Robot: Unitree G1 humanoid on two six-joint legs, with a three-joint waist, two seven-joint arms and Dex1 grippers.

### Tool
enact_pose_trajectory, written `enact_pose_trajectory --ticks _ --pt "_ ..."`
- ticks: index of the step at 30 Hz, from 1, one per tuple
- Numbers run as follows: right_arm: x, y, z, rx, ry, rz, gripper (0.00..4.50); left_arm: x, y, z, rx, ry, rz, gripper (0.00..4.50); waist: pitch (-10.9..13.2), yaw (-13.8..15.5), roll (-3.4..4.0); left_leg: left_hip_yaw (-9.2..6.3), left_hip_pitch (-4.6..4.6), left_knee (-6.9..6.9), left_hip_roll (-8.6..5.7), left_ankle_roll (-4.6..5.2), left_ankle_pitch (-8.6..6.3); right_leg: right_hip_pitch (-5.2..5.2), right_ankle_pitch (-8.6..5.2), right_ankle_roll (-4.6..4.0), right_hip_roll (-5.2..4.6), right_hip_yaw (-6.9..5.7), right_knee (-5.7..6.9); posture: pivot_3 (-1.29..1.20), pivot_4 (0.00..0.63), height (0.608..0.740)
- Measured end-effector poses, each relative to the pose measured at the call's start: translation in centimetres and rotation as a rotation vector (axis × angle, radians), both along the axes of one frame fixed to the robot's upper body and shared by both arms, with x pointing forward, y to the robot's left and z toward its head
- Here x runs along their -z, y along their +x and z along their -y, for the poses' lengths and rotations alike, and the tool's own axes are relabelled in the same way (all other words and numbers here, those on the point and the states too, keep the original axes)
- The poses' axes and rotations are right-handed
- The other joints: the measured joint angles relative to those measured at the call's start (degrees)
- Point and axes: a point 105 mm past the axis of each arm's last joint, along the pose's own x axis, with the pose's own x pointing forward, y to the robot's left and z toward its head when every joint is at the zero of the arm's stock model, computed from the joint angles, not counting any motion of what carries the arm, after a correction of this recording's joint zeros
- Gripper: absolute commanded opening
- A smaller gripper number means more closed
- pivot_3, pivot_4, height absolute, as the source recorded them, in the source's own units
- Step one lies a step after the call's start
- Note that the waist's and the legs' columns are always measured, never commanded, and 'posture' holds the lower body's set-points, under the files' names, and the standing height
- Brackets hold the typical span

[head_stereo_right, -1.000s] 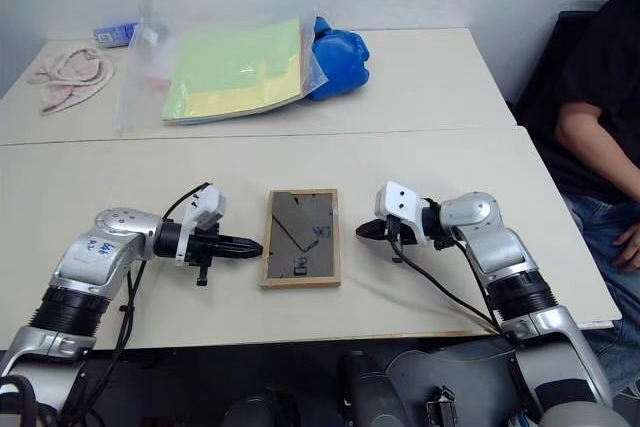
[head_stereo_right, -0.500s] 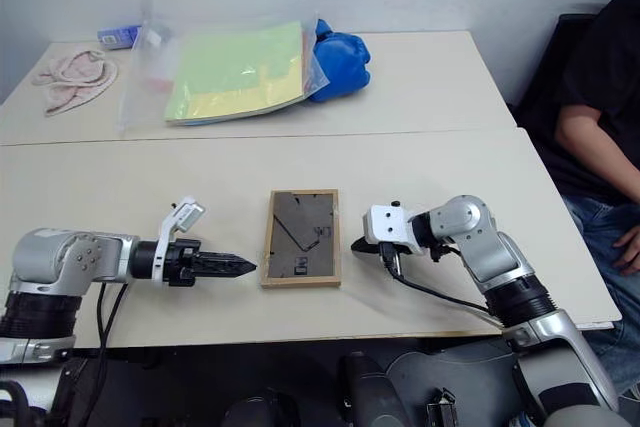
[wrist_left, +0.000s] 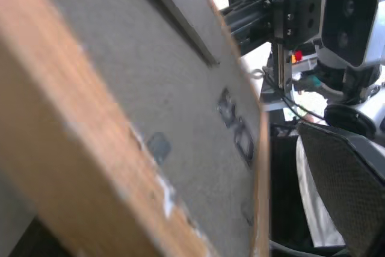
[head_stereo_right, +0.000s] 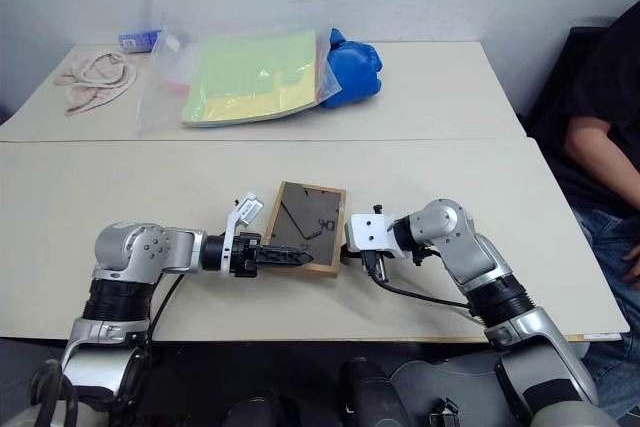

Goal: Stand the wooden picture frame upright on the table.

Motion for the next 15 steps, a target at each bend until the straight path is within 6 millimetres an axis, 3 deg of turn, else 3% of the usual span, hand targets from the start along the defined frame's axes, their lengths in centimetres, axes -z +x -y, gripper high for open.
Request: enact_pose_trajectory --ticks 7,12,15 --pt "0.0 -0.1 0.4 0.002 -0.003 -0.003 0.0 -0.4 -0.2 -1.5 -0.004 0.01 -0.019 1.38 0.0 -0.1 0.0 -0.06 -0.09 -0.03 0.0 -0.02 0.0 -0.11 0.0 0.0 0.0 -0.03 0.0 0.0 0.15 0.74" --pt "0.0 -0.6 1.8 0.037 0.013 -0.026 0.0 -1.4 -0.4 -2.7 -0.013 0.007 -0.01 1.28 0.0 0.1 0.0 -0.2 -0.29 0.05 0.01 -0.02 -0.01 -0.19 0.0 0.0 -0.02 -0.13 -0.05 0.0 0.15 0.74" --pt "-1.2 -0.6 2.8 0.118 0.082 -0.124 0.59 -2.4 -0.7 -2.7 -0.003 -0.023 0.035 1.28 0.1 0.2 0.02 -0.27 -0.38 0.1 0.01 -0.01 -0.01 -0.22 0.0 0.0 -0.05 -0.17 -0.06 0.0 0.15 0.74"
